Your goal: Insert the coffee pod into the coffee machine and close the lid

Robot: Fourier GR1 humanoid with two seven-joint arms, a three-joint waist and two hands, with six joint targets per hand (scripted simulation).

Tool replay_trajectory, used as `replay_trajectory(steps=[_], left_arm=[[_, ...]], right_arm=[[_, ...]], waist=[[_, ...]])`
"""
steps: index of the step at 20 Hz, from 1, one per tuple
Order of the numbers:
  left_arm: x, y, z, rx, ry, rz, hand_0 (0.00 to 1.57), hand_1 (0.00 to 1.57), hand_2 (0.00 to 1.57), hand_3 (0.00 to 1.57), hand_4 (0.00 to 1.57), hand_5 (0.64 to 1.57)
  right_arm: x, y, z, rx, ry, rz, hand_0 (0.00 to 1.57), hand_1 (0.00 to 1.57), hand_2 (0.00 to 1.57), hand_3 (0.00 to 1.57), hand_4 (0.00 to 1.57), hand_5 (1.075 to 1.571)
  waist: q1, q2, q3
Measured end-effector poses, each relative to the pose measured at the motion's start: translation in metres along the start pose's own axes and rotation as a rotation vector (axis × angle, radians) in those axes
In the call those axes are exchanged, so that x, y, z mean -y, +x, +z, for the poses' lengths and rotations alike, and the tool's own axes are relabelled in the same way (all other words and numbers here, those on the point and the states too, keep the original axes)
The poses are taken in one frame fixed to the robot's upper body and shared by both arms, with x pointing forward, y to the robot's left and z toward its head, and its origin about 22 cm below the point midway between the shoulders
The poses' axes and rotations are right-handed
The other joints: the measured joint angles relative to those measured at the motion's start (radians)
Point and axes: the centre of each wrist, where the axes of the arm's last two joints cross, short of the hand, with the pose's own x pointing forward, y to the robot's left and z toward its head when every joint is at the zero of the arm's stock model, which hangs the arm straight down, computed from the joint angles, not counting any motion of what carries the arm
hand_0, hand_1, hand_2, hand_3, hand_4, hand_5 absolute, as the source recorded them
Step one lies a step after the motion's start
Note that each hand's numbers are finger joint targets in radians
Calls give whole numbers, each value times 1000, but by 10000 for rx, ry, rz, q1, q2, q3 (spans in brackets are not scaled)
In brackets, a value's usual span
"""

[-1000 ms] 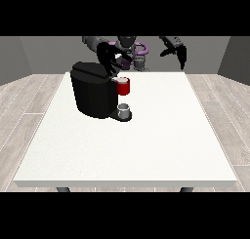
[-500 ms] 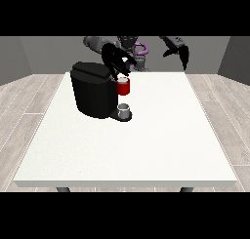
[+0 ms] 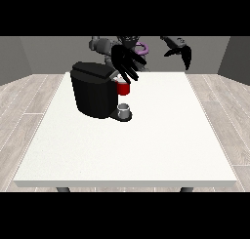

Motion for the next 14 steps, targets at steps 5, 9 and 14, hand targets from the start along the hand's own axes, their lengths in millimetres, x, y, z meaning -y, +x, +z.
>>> replay_trajectory(steps=[5,9,14], left_arm=[[2,11,-14,359,-327,-103,0,0,0,0,272,1571],[6,17,-20,689,-472,-254,0,0,0,0,347,1571],[9,21,-16,684,-570,-199,0,0,0,0,258,1571]], right_arm=[[-25,43,10,2093,594,-686,0,0,0,0,0,1571],[-48,67,14,3409,1063,-1069,0,0,0,0,98,1571],[-66,69,10,3997,1573,-1285,0,0,0,0,0,1571]], waist=[[723,460,-275],[953,867,-400],[895,748,-451]])
